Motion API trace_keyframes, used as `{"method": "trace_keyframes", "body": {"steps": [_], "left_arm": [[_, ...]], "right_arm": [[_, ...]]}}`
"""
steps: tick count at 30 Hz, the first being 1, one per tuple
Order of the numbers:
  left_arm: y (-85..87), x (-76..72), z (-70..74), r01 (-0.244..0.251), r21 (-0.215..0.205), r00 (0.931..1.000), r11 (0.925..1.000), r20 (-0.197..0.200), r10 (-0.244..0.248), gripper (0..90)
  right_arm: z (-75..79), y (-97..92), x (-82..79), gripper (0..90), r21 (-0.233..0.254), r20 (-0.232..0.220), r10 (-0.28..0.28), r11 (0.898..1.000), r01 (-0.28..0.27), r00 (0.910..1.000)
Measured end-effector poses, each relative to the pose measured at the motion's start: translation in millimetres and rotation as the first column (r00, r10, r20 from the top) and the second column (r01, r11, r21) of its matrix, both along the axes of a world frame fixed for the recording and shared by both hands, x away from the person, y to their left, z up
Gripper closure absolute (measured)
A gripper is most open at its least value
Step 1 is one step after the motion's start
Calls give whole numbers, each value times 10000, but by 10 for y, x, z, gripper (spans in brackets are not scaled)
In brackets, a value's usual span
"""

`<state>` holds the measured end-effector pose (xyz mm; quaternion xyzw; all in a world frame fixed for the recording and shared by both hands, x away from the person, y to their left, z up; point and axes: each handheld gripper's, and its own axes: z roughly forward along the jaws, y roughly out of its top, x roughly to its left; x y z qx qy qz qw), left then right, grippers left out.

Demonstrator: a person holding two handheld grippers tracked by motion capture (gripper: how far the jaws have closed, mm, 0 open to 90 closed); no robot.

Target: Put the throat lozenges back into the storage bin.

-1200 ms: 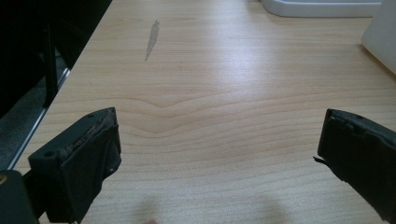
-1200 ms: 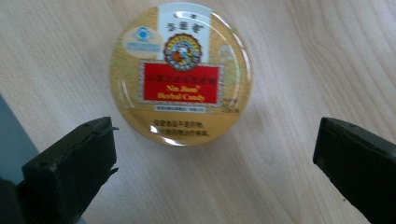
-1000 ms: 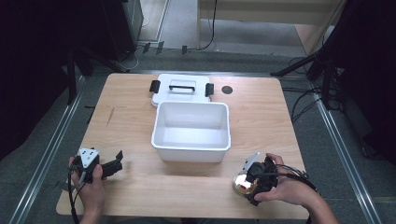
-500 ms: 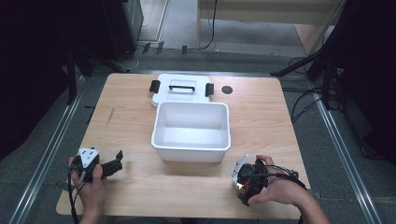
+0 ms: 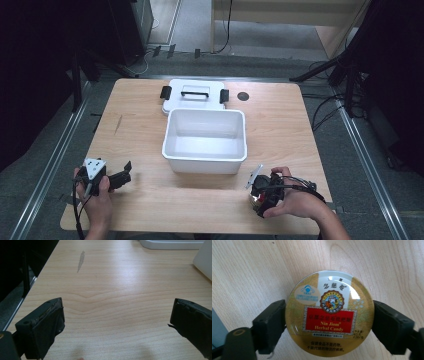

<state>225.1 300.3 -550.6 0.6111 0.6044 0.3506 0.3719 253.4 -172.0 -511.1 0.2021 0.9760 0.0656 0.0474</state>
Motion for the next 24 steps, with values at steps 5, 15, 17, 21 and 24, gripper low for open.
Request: {"method": "trace_keyframes", "body": {"steps": [5, 15, 17, 21, 24], "left_arm": [[0, 5, 0, -8, -17, 10000, 10000, -41, 8, 0], [-1, 4, 0, 32, -34, 10000, 10000, -45, -33, 0], [-1, 3, 0, 31, -32, 10000, 10000, -42, -31, 0], [0, 4, 0, 31, -30, 10000, 10000, -29, -31, 0], [1, 4, 0, 43, -32, 10000, 10000, -27, -44, 0]], "right_arm": [[3, 5, 30, 201, 16, -177, -24, 10000, 24, 9998], [92, -64, 96, 204, 156, 68, -166, 9997, 165, 9998], [131, -83, 108, 203, 155, 180, -128, 9998, 126, 9998], [221, -134, 154, 204, 218, 319, -174, 9996, 167, 9993], [266, -169, 196, 204, 264, 344, -305, 9992, 296, 9989]]}}
